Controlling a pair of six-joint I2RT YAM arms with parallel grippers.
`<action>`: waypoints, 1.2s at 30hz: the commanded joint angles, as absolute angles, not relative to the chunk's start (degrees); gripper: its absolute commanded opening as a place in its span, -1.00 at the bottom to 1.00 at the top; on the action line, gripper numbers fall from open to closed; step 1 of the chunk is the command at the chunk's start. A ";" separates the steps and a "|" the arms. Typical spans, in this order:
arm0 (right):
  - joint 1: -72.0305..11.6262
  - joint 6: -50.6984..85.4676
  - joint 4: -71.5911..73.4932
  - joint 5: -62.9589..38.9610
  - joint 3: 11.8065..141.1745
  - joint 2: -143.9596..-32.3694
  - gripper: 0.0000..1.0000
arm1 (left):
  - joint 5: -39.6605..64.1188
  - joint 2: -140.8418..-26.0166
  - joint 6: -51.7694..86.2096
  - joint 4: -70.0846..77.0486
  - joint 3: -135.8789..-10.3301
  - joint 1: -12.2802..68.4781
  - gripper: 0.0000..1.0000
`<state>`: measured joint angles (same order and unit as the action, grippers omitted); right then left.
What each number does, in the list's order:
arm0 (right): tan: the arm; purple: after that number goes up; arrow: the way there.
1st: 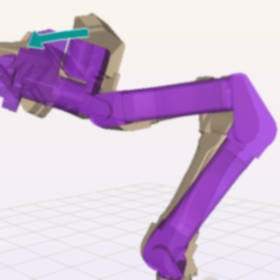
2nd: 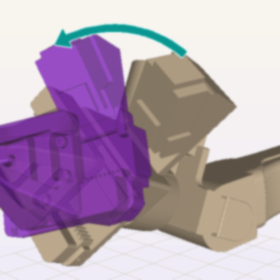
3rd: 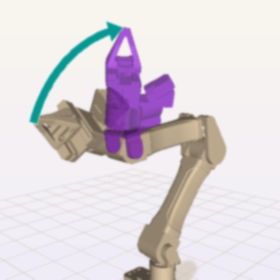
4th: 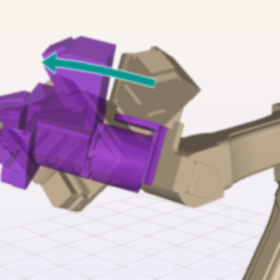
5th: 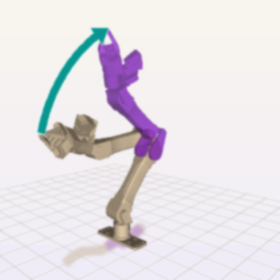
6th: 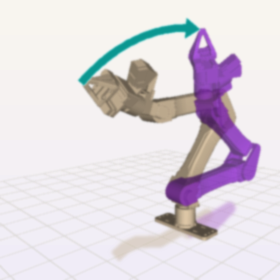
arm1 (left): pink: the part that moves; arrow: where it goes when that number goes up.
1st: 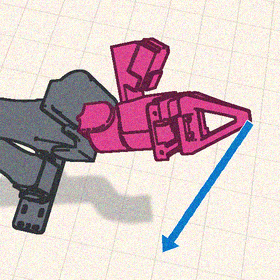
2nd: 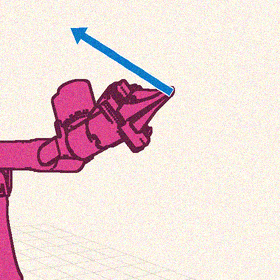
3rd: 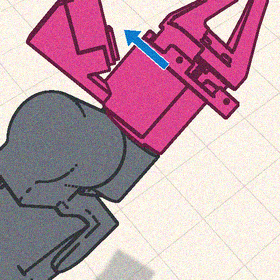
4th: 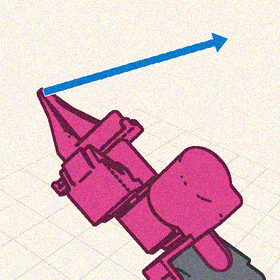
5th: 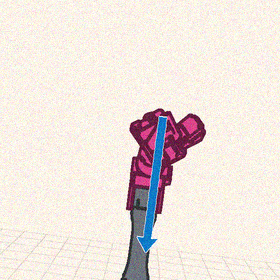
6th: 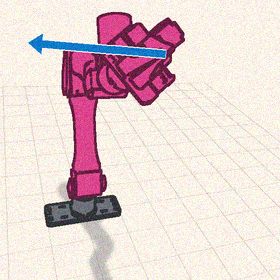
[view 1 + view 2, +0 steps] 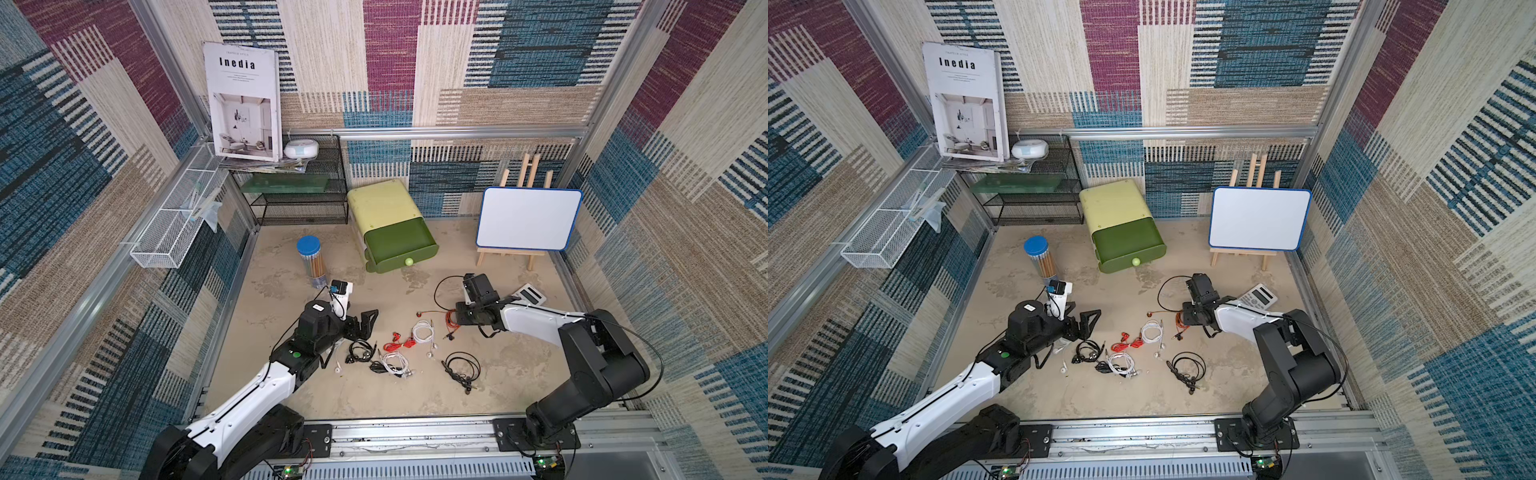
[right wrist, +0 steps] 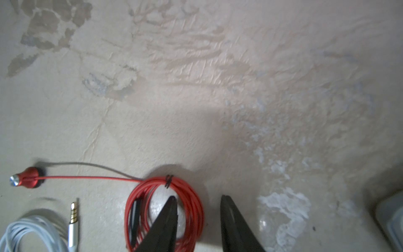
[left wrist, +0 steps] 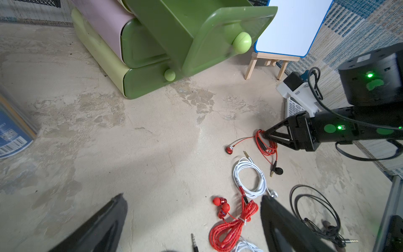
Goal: Place the wired earphones into the drawer by color
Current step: Pick up the wired earphones from the center of the board.
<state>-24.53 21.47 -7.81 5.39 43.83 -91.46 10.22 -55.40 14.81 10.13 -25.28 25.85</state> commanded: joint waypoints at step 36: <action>-24.54 20.32 -15.31 6.64 45.29 -71.19 -0.95 | 9.19 -54.32 13.97 10.51 -25.67 26.06 0.98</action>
<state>-24.53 21.67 -13.91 7.22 44.21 -73.89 8.91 -54.57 14.59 9.96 -25.28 25.98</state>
